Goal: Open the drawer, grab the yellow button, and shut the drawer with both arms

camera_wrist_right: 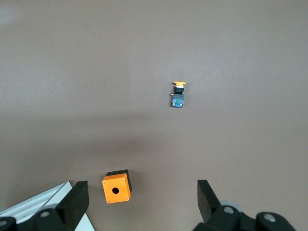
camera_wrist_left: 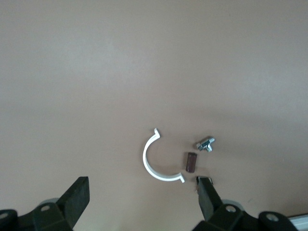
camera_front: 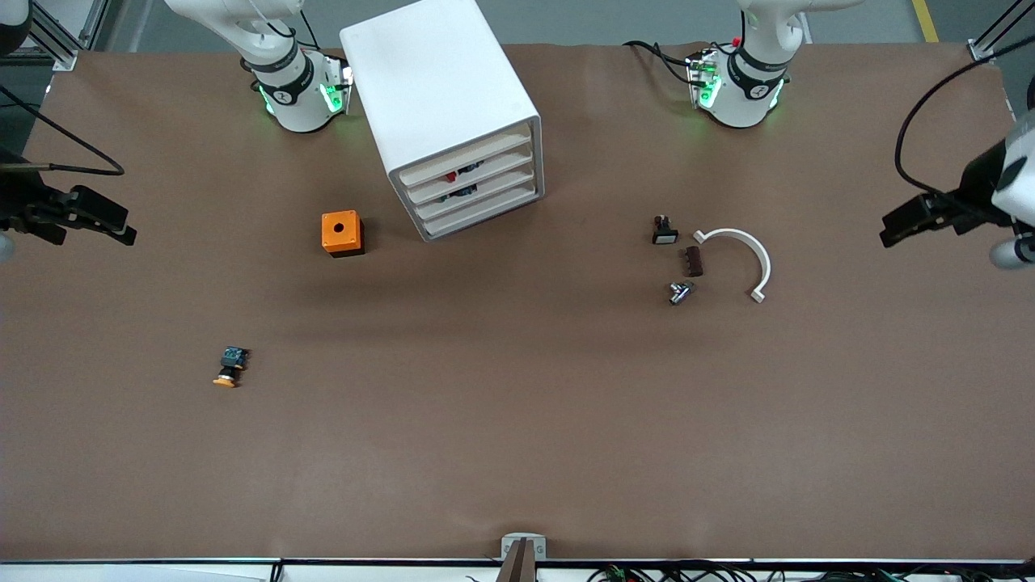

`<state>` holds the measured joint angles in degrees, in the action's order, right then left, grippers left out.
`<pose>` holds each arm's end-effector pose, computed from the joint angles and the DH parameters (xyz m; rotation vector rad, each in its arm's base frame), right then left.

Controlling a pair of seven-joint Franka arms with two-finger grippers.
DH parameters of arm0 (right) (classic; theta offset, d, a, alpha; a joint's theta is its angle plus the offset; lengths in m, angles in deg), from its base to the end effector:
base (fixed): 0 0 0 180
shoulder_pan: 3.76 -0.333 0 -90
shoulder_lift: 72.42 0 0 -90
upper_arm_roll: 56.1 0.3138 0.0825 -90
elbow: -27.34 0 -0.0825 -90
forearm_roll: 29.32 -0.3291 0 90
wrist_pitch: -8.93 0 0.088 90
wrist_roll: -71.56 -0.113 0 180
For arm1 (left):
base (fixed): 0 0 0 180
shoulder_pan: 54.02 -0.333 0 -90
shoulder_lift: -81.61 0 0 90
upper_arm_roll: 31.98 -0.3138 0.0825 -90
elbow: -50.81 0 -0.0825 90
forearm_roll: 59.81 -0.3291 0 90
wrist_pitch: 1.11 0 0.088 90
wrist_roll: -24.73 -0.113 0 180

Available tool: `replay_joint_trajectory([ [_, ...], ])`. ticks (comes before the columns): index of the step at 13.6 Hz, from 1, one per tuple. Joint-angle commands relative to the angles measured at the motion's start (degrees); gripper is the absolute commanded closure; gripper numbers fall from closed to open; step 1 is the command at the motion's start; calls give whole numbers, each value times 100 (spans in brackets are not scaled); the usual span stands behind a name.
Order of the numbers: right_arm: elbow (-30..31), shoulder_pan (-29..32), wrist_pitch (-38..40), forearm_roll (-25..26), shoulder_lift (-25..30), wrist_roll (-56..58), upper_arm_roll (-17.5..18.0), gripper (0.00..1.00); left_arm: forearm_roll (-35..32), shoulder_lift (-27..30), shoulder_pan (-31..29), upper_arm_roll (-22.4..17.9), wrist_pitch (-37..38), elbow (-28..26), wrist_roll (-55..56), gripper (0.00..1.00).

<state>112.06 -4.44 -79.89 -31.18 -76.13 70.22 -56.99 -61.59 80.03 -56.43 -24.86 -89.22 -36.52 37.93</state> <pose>0.5181 0.0021 0.6200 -3.1098 0.0408 -0.0101 0.5036 -0.0369 0.6191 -3.1035 -0.2317 0.0144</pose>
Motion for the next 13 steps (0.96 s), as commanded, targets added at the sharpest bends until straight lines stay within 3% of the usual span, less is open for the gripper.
replay_joint_trajectory([
  [1,70,-47,-21,150,108,-7,-61,0,81,527,-32,0,-181,-636,-72,0],
  [3,79,-47,-38,386,116,-42,-44,0,72,509,-14,17,-181,-593,-72,0],
  [13,123,401,15,344,99,495,-9,0,-33,334,21,290,-120,-382,-37,0],
])
